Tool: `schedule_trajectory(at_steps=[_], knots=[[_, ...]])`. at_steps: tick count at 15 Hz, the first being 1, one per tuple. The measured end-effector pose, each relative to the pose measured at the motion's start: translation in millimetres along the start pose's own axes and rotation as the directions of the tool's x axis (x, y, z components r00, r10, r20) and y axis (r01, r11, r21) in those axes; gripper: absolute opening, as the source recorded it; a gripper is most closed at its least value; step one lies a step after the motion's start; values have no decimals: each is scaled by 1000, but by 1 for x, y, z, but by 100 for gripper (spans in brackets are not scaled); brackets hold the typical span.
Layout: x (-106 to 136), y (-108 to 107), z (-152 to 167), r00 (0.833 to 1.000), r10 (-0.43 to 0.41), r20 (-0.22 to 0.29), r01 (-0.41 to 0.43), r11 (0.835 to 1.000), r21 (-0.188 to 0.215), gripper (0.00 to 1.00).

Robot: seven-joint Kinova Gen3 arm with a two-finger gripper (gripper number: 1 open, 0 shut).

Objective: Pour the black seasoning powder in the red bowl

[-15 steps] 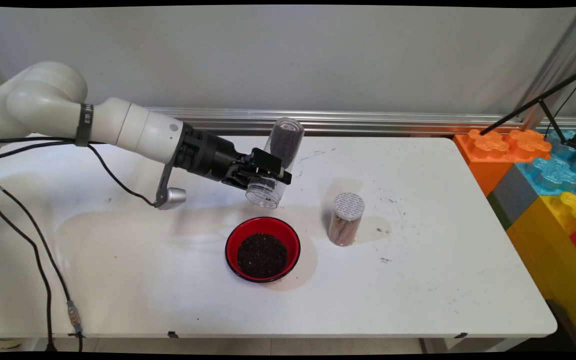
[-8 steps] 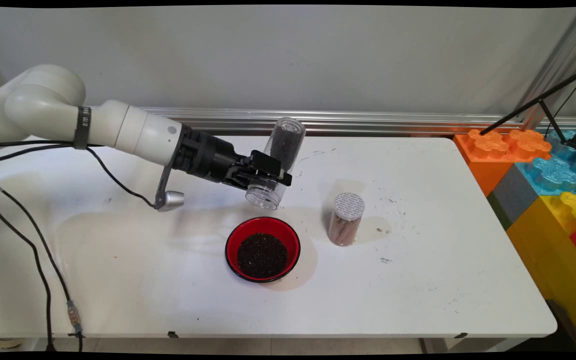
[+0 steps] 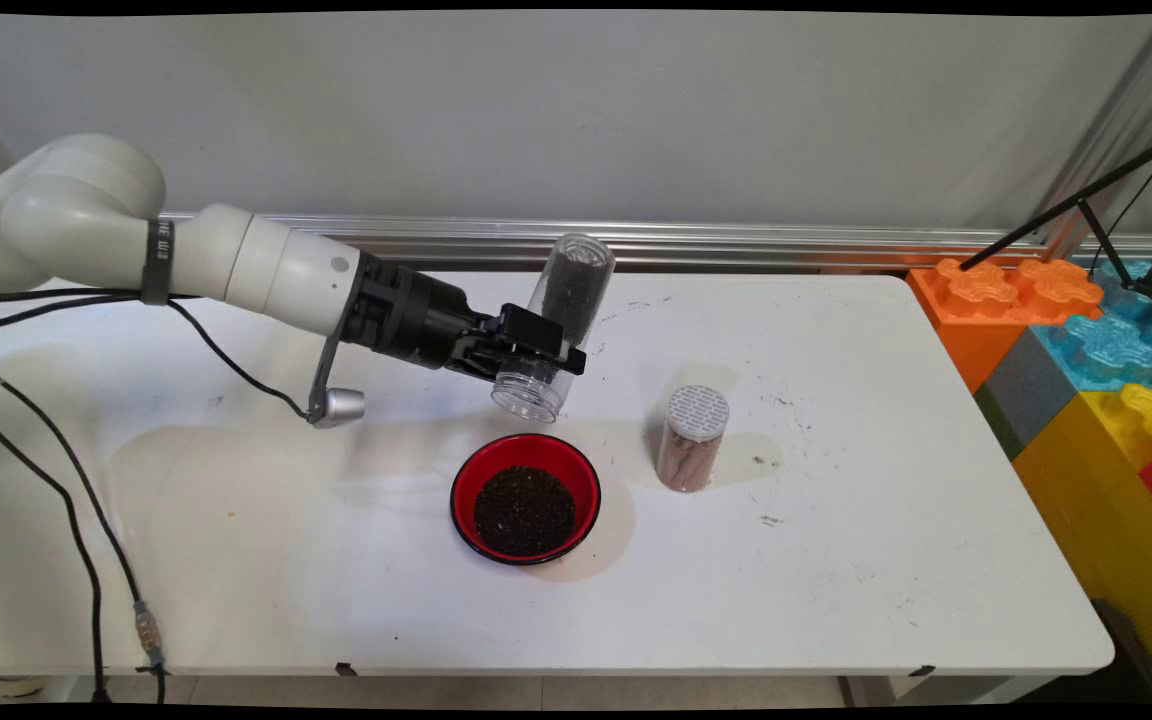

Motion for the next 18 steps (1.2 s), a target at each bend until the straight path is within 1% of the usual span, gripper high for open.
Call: schedule_trajectory(at_steps=[18], knots=[[1,-14,-1,997,64,32,-65,997,43,0]])
